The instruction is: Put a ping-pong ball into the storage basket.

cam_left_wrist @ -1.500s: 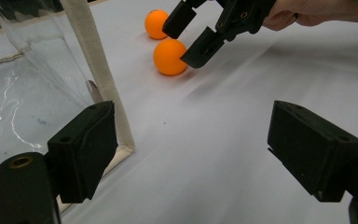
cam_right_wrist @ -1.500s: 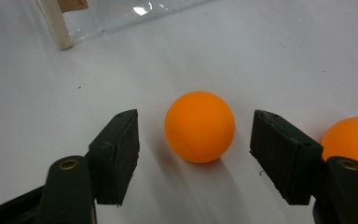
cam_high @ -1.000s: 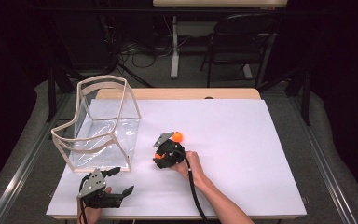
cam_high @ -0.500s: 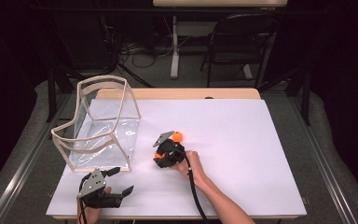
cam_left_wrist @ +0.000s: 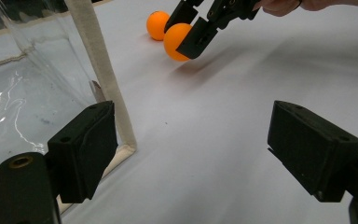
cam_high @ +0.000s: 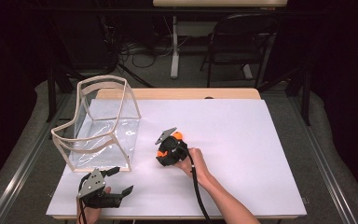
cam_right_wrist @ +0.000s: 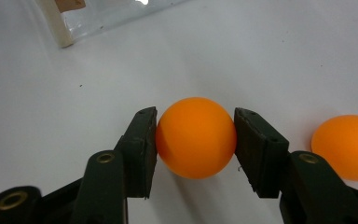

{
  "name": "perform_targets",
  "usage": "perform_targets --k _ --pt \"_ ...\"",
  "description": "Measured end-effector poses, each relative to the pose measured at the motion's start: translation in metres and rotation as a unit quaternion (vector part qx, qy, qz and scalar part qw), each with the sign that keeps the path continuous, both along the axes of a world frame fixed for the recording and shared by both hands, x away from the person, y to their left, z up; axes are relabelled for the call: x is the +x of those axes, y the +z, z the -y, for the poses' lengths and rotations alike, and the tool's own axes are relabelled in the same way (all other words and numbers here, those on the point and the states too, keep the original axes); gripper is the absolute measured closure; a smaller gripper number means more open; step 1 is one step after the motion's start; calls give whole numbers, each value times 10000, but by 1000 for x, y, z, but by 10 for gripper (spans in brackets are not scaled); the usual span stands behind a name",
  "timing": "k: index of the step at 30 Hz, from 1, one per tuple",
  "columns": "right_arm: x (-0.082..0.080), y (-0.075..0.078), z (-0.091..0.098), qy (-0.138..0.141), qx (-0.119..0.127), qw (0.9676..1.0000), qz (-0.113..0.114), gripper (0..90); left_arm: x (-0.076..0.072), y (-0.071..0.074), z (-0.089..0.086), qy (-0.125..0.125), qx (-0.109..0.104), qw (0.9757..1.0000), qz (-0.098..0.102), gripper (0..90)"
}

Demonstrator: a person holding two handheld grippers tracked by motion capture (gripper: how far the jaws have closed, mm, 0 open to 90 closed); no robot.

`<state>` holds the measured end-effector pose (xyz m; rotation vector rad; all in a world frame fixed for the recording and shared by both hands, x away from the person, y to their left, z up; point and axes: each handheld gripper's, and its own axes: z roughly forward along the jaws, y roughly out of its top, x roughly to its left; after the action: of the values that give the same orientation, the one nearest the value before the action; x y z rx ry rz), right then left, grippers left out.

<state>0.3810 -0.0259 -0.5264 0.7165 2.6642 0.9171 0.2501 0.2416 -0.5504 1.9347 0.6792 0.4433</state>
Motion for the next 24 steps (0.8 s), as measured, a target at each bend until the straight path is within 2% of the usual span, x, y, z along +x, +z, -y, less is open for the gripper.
perform_targets --k 24 --pt "7 21 5 32 -250 9996 -122 508 0 0 1 -8 16 10000 -21 160"
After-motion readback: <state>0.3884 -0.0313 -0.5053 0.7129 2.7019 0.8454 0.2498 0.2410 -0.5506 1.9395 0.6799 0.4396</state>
